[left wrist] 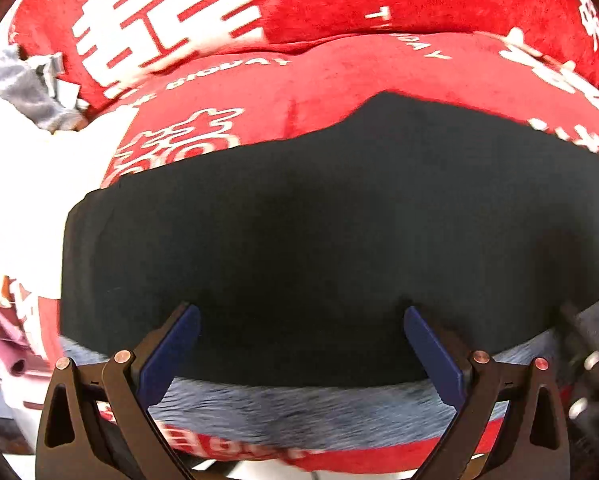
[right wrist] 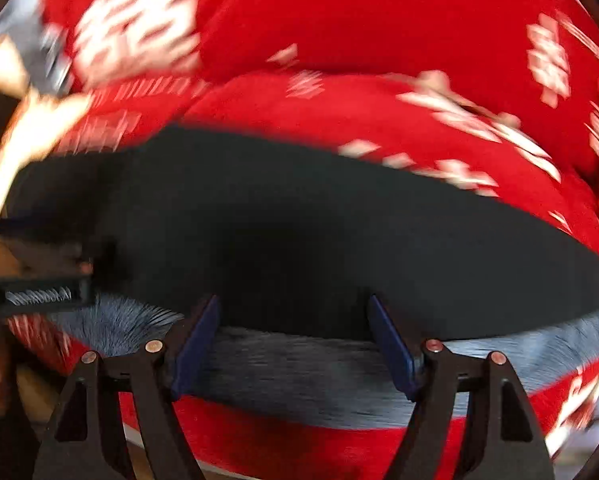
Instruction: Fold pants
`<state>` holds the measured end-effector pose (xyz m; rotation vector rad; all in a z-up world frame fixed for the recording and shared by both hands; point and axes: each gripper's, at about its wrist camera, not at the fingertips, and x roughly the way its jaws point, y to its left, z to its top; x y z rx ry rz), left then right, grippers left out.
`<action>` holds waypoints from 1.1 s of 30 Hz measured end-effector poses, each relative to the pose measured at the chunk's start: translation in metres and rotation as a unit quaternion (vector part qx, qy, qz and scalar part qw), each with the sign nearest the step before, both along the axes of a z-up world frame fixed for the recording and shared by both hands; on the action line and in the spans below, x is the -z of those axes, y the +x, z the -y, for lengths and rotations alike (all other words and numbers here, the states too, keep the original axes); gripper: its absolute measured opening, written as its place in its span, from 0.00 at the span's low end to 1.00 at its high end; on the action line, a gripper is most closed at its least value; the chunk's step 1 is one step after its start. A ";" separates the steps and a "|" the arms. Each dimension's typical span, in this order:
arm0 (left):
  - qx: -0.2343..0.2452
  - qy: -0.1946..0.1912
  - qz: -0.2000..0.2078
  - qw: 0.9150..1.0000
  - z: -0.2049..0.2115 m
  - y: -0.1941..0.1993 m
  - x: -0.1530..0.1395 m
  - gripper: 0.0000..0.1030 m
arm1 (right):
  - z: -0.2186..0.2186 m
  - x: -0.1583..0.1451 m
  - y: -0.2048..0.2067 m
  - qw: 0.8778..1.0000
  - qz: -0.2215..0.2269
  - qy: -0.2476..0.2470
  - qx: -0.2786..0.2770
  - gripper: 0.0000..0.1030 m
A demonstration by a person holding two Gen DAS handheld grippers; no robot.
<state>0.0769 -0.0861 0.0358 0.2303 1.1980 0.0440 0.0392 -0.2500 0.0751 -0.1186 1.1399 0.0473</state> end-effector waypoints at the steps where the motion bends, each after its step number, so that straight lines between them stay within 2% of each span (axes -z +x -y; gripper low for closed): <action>1: -0.005 0.008 0.002 1.000 -0.009 -0.002 -0.001 0.99 | -0.002 -0.002 -0.002 1.000 0.017 -0.008 -0.003 0.79; 4: -0.035 0.019 -0.007 0.999 -0.038 0.000 0.006 1.00 | 0.033 -0.004 0.000 0.999 0.012 0.024 0.036 0.80; 6: -0.051 -0.020 -0.017 0.998 -0.052 -0.001 0.008 1.00 | 0.079 -0.007 -0.002 0.995 0.014 0.035 0.095 0.80; 8: -0.063 -0.030 -0.022 0.997 -0.058 -0.001 0.006 1.00 | 0.127 -0.010 -0.007 0.987 0.018 0.021 0.160 0.80; 10: -0.064 -0.028 -0.022 0.997 -0.055 -0.002 0.003 1.00 | 0.165 -0.012 -0.013 0.979 0.022 0.022 0.202 0.81; 11: -0.060 -0.039 -0.023 0.997 -0.052 -0.001 0.000 1.00 | 0.178 -0.013 -0.013 0.974 0.017 0.009 0.225 0.81; 14: -0.056 -0.069 -0.013 0.996 -0.034 0.012 -0.013 1.00 | 0.177 -0.028 0.001 0.971 0.018 -0.011 0.239 0.82; 16: -0.054 -0.080 -0.004 0.995 -0.017 0.026 -0.020 1.00 | 0.161 -0.044 0.007 0.976 0.046 0.002 0.215 0.82; 18: -0.053 -0.082 -0.011 0.995 0.002 0.042 -0.019 1.00 | 0.122 -0.052 0.024 0.984 0.063 0.004 0.165 0.83; 21: -0.045 -0.073 -0.033 0.996 0.031 0.062 -0.009 1.00 | 0.071 -0.033 0.056 0.994 0.033 0.022 0.100 0.83; 23: -0.050 -0.053 -0.050 0.996 0.041 0.069 0.002 1.00 | 0.057 -0.008 0.071 0.997 -0.002 0.003 0.078 0.83; 25: -0.056 -0.057 -0.041 0.996 0.040 0.070 0.001 1.00 | 0.072 -0.005 0.071 0.996 0.018 0.015 0.086 0.84; 28: -0.054 -0.070 -0.044 0.995 0.037 0.074 0.004 1.00 | 0.113 -0.010 0.067 0.991 0.025 -0.006 0.129 0.84; 31: -0.062 -0.079 -0.049 0.994 0.036 0.079 0.006 1.00 | 0.188 -0.015 0.055 0.980 0.035 0.001 0.193 0.86; 33: -0.067 -0.076 -0.046 0.994 0.035 0.081 0.008 1.00 | 0.242 -0.018 0.047 0.968 0.035 -0.023 0.249 0.89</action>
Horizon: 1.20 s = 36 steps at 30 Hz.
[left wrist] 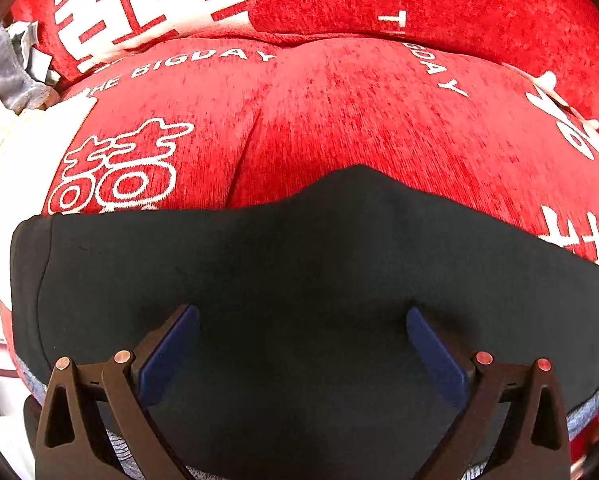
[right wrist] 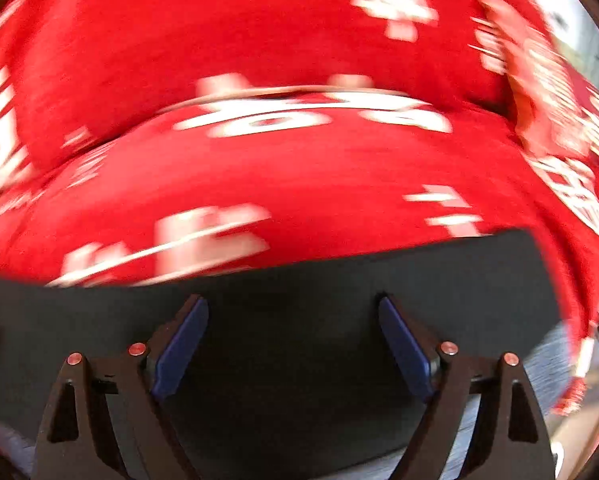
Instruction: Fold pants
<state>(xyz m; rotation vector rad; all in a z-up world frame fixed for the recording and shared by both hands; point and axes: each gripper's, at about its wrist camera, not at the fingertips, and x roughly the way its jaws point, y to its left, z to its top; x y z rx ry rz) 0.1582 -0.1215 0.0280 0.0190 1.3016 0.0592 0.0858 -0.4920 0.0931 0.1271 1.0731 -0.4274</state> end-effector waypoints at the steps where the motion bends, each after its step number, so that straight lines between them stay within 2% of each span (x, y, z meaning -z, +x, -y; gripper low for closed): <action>1: -0.002 0.002 0.002 1.000 0.000 0.001 0.001 1.00 | 0.026 0.000 -0.003 1.000 -0.006 -0.005 0.030 0.97; 3: -0.006 0.000 0.000 1.000 -0.001 0.005 0.002 1.00 | 0.070 0.004 -0.012 0.997 -0.002 0.011 0.081 0.99; 5: -0.016 -0.003 -0.009 1.000 -0.004 0.008 0.003 1.00 | 0.088 0.001 -0.019 0.997 0.013 0.021 0.079 0.99; 6: -0.023 -0.003 -0.012 1.000 -0.004 0.010 0.002 1.00 | 0.086 -0.001 -0.018 0.997 0.001 -0.006 0.076 0.99; 8: -0.034 0.020 -0.008 0.999 0.004 0.005 -0.006 1.00 | 0.073 -0.009 -0.017 0.997 -0.007 -0.028 0.077 1.00; 10: -0.011 0.007 0.002 1.000 0.020 -0.004 -0.014 1.00 | 0.059 -0.022 -0.026 0.997 0.024 0.005 0.075 0.99; 11: 0.017 -0.006 0.005 1.000 0.038 -0.015 -0.019 1.00 | 0.041 -0.028 -0.030 0.996 0.047 0.037 0.059 0.99; 13: 0.073 -0.008 0.016 0.997 0.068 -0.036 -0.025 1.00 | -0.005 -0.033 -0.033 0.997 0.052 0.055 0.001 0.99; 15: 0.132 0.018 0.033 0.991 0.092 -0.063 -0.025 1.00 | -0.051 -0.032 -0.041 0.996 0.043 0.052 -0.064 0.99; 18: 0.169 0.071 0.041 0.982 0.098 -0.091 -0.013 1.00 | -0.089 -0.017 -0.055 0.992 0.021 0.043 -0.120 0.99; 20: 0.161 0.074 0.061 0.982 0.083 -0.099 -0.015 1.00 | -0.083 -0.002 -0.064 0.993 0.002 0.040 -0.108 0.99; 22: 0.142 0.087 0.060 0.984 0.067 -0.099 -0.018 1.00 | -0.060 -0.006 -0.076 0.994 0.022 0.078 -0.077 0.99; 25: 0.098 0.083 0.049 0.991 0.032 -0.095 -0.014 1.00 | -0.015 -0.006 -0.086 0.999 0.003 0.043 -0.001 0.99; 27: 0.075 0.080 0.045 0.993 0.014 -0.094 -0.011 1.00 | 0.009 -0.002 -0.093 0.997 0.018 0.077 0.027 0.99; 28: 0.063 0.075 0.042 0.994 0.003 -0.095 -0.011 1.00 | 0.016 -0.003 -0.096 0.996 0.022 0.069 0.045 1.00; 33: 0.012 0.062 0.050 0.997 -0.045 -0.105 -0.017 1.00 | 0.004 -0.004 -0.093 0.999 0.014 0.010 0.049 1.00; 36: -0.038 0.042 0.057 0.997 -0.081 -0.103 -0.022 1.00 | 0.011 -0.004 -0.095 0.998 0.021 0.031 0.054 1.00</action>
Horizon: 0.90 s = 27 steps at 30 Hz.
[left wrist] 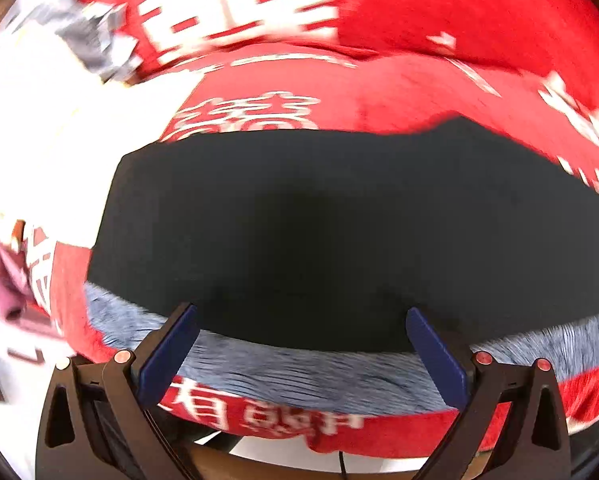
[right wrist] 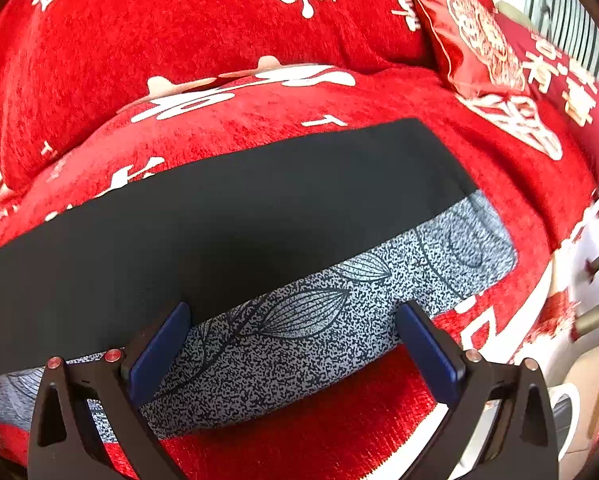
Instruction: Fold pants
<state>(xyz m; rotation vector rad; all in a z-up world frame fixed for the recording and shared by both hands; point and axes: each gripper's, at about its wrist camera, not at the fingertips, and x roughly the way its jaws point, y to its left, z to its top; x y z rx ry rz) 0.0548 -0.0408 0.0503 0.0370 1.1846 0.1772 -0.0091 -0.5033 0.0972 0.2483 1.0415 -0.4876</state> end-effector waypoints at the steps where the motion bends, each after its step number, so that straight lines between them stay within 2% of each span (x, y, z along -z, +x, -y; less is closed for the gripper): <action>1: -0.011 -0.009 -0.003 1.000 -0.010 0.003 0.001 1.00 | 0.002 0.000 -0.002 1.000 0.004 0.012 0.001 1.00; 4: -0.017 -0.014 -0.025 0.999 -0.032 0.010 0.018 1.00 | 0.000 0.002 -0.001 1.000 0.004 0.014 0.002 1.00; 5: -0.029 -0.005 -0.036 0.999 -0.043 0.009 0.028 1.00 | -0.003 0.002 0.000 1.000 0.000 0.006 0.001 1.00; 6: -0.043 -0.013 -0.039 0.998 -0.055 0.006 0.033 1.00 | -0.003 0.003 0.000 1.000 -0.001 0.005 0.001 1.00; 8: -0.070 -0.076 -0.031 0.994 -0.084 -0.004 0.035 1.00 | -0.002 0.003 -0.001 1.000 0.001 0.014 0.001 1.00; 9: -0.071 -0.080 -0.026 0.994 -0.091 -0.007 0.034 1.00 | 0.000 0.003 -0.002 1.000 0.003 0.021 0.001 1.00; 14: -0.082 -0.064 -0.024 0.994 -0.105 -0.016 0.031 1.00 | -0.002 0.002 0.000 1.000 -0.004 0.013 0.005 1.00; 16: -0.093 -0.061 -0.013 0.994 -0.100 -0.018 0.020 1.00 | -0.006 -0.002 0.000 0.999 -0.012 0.007 0.030 1.00; 17: -0.086 -0.062 -0.005 0.994 -0.094 -0.017 0.015 1.00 | -0.017 -0.008 -0.001 0.999 -0.010 0.010 0.046 1.00; 18: -0.070 -0.061 0.004 0.996 -0.082 -0.014 0.008 1.00 | -0.028 -0.012 0.000 0.999 -0.002 0.020 0.037 1.00; 19: -0.061 -0.060 0.008 0.996 -0.073 -0.016 0.005 1.00 | -0.044 -0.015 0.003 0.999 0.006 0.026 0.020 1.00; 22: 0.016 -0.051 0.011 0.998 -0.019 -0.014 0.001 1.00 | -0.133 -0.023 0.024 0.994 0.000 -0.006 -0.108 1.00; 23: 0.041 -0.037 0.013 0.998 0.001 -0.017 0.004 1.00 | -0.178 -0.026 0.027 0.985 -0.002 -0.024 -0.172 1.00; 25: 0.079 -0.013 0.009 0.997 0.027 -0.022 0.014 1.00 | -0.235 -0.022 0.023 0.968 0.004 -0.028 -0.251 1.00; 27: 0.087 0.005 -0.001 0.996 0.030 -0.021 0.025 1.00 | -0.268 -0.011 0.019 0.955 -0.009 -0.025 -0.294 1.00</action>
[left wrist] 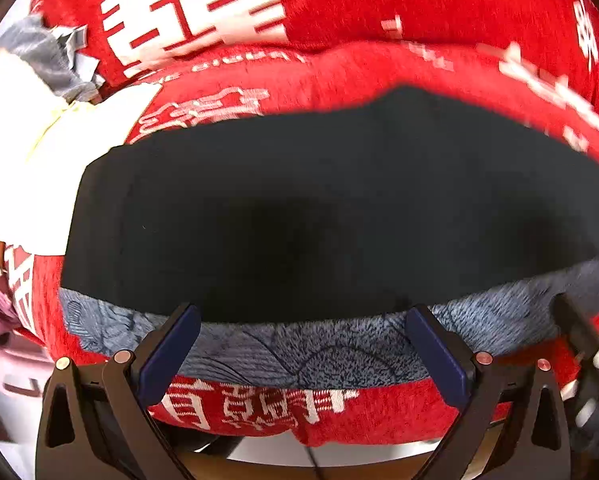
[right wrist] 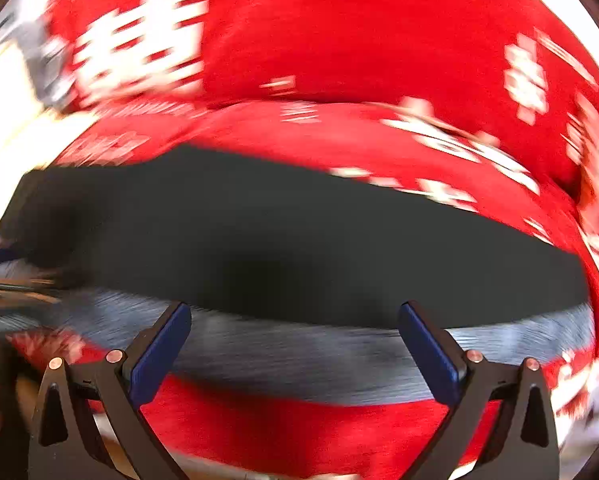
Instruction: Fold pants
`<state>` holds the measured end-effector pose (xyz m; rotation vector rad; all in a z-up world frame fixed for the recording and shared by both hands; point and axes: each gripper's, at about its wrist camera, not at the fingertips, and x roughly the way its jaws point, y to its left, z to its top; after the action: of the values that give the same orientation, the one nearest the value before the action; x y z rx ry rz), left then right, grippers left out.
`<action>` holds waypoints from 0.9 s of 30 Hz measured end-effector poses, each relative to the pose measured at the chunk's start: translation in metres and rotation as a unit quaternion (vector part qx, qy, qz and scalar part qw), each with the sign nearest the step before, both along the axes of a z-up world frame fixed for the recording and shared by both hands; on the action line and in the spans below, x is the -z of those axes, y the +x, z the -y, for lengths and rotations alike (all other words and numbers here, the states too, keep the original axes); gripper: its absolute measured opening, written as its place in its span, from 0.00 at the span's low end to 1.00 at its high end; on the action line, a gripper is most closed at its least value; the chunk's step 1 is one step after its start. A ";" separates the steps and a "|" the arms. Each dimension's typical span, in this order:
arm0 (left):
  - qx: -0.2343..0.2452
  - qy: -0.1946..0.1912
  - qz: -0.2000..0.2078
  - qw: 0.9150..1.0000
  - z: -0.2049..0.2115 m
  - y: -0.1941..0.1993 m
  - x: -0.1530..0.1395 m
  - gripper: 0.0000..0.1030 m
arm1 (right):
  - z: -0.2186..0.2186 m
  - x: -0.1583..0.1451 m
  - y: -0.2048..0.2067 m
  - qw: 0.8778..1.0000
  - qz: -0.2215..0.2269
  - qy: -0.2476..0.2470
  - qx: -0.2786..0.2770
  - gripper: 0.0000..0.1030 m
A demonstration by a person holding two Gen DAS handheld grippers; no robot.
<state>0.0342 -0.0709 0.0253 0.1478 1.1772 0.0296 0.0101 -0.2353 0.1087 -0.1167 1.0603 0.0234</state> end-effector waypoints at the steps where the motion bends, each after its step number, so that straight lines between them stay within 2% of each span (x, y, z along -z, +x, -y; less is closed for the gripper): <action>1: -0.001 -0.005 -0.004 1.000 -0.004 -0.001 0.003 1.00 | -0.009 0.006 -0.001 1.000 -0.009 -0.007 -0.011 1.00; 3: -0.016 -0.027 -0.013 0.999 -0.016 0.001 0.008 1.00 | -0.011 0.023 -0.001 0.999 -0.034 -0.017 -0.010 1.00; 5: -0.034 -0.031 -0.022 0.999 -0.031 0.001 0.013 1.00 | 0.014 0.038 0.000 0.998 -0.055 0.003 0.024 1.00; 7: -0.046 -0.032 -0.026 0.998 -0.040 -0.001 0.016 1.00 | 0.034 0.035 -0.003 0.998 -0.039 0.020 0.038 1.00; 9: -0.054 -0.035 -0.027 0.998 -0.047 -0.005 0.017 1.00 | 0.061 0.033 -0.006 0.997 -0.042 0.030 0.063 1.00; 14: -0.063 -0.024 -0.024 0.997 -0.058 -0.017 0.012 1.00 | 0.127 0.036 -0.016 0.987 -0.030 0.041 0.152 1.00; 17: -0.065 -0.031 -0.006 0.997 -0.065 -0.022 -0.003 1.00 | 0.142 0.038 -0.024 0.985 -0.010 0.054 0.166 1.00; 19: -0.054 -0.047 0.012 0.997 -0.062 -0.020 -0.018 1.00 | 0.135 0.038 -0.023 0.986 -0.003 0.037 0.164 1.00; 23: -0.022 -0.045 0.043 0.998 -0.034 0.010 -0.041 1.00 | 0.136 0.038 -0.025 0.985 0.005 0.040 0.166 1.00; 25: -0.035 -0.033 0.043 0.998 -0.026 0.041 -0.043 1.00 | 0.136 0.038 -0.028 0.985 0.005 0.040 0.166 1.00; 27: -0.063 -0.022 0.020 0.998 -0.024 0.082 -0.031 1.00 | 0.135 0.038 -0.027 0.985 0.006 0.038 0.166 1.00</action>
<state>0.1158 -0.0469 0.0561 0.0337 1.1452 0.1164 -0.0165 -0.3700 0.0703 0.1291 1.0551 -0.2375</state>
